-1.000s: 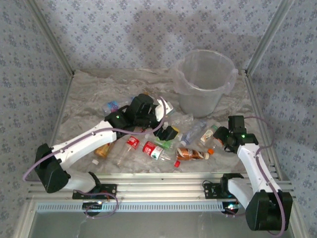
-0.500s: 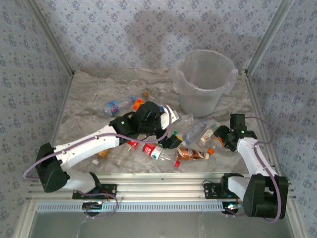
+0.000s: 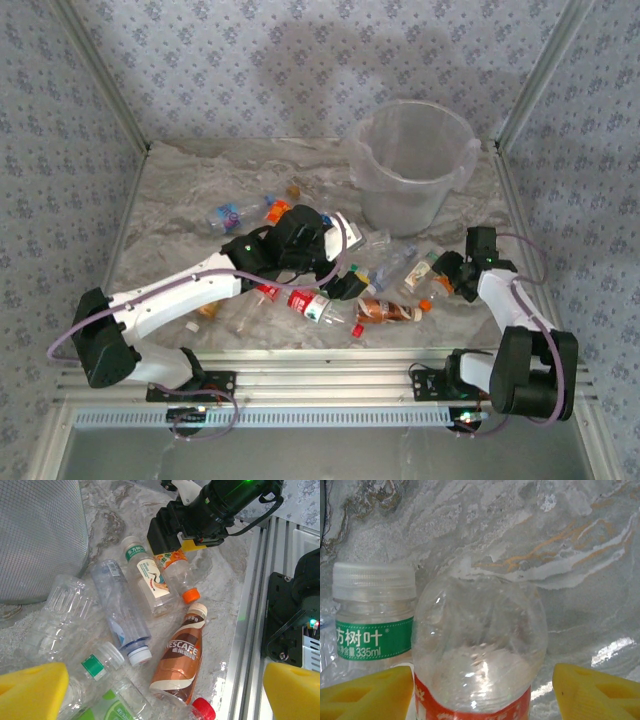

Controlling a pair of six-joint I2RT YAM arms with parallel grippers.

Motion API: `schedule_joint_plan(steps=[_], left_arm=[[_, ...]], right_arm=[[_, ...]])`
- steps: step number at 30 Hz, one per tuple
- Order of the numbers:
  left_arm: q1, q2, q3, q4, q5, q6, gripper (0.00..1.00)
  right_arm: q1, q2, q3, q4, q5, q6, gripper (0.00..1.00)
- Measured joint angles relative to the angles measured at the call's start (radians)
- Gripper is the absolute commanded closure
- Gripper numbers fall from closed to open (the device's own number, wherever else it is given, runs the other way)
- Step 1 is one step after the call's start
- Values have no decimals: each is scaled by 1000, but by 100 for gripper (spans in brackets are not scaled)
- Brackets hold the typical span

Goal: Put the plastic bottles in the bin

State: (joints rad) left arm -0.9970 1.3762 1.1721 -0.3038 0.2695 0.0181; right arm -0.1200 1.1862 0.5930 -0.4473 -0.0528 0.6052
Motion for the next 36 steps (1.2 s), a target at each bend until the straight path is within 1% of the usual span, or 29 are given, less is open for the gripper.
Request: schedule_joint_plan(steps=[8,19,24,29,32,36], left_arm=[[0,0,0,-4,-24,1,0],[0,0,0,-10,-24,1,0],[0,0,0,-10,-24,1,0],[0,0,0,-10,-24,1,0],[0,-2,0,-10,-24,1,0],[0,-15,0,-10,-24,0,1]], right_arm=[[-12,45,-2,56,-16,-19,25],[-15,100,-2,99,-16,-23,27],[-15,124,-1,100,-15,-31,30],[-15,132,0,109,-15,-31,38],[-15,132,2,111,-14,-32,40],[-7,86,20,93,2,-38,41]])
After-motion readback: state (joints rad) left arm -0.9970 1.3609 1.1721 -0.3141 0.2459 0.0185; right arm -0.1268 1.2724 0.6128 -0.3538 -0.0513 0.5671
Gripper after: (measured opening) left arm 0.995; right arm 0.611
